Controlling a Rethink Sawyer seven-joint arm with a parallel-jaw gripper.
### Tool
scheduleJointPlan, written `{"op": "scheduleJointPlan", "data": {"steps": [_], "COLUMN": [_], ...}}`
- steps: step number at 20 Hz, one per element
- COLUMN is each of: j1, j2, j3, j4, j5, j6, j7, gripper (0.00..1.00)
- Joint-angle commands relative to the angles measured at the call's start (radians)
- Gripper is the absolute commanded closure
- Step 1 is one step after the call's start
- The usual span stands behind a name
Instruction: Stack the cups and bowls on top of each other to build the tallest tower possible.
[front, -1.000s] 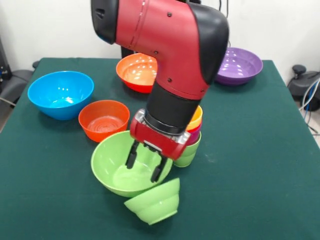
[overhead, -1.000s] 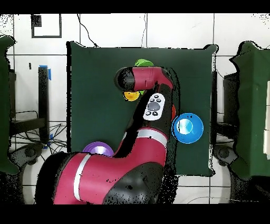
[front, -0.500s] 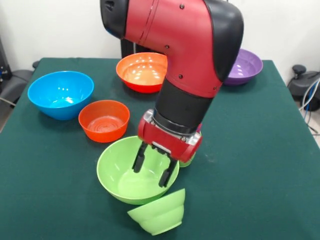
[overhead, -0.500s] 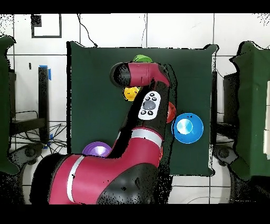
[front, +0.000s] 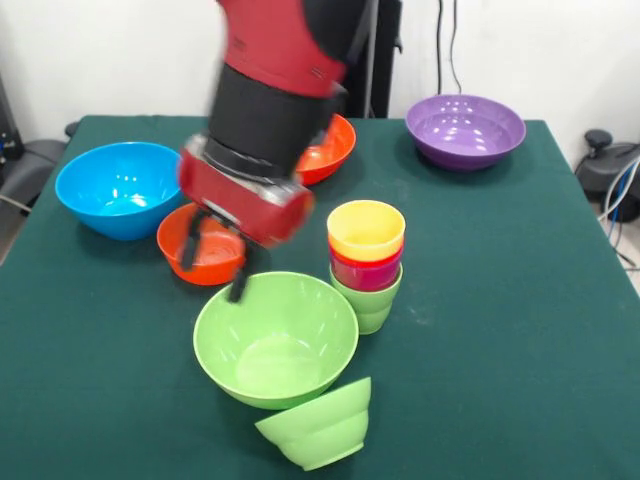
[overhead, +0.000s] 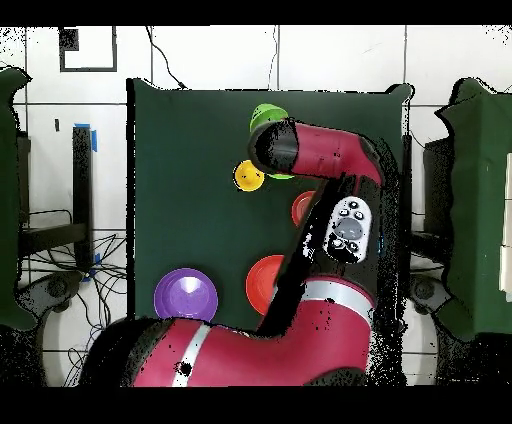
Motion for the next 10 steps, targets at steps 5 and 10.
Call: {"op": "scheduleJointPlan", "data": {"steps": [5,10], "j1": [-0.052,-0.015], "j2": [-0.116,-0.081], "j3": [0.164,0.125], "j4": [0.16,0.092], "j5": [-0.04,-0.017], "j6": [0.042,0.089], "j7": [-0.108,-0.016], "gripper": [0.0,0.0]}}
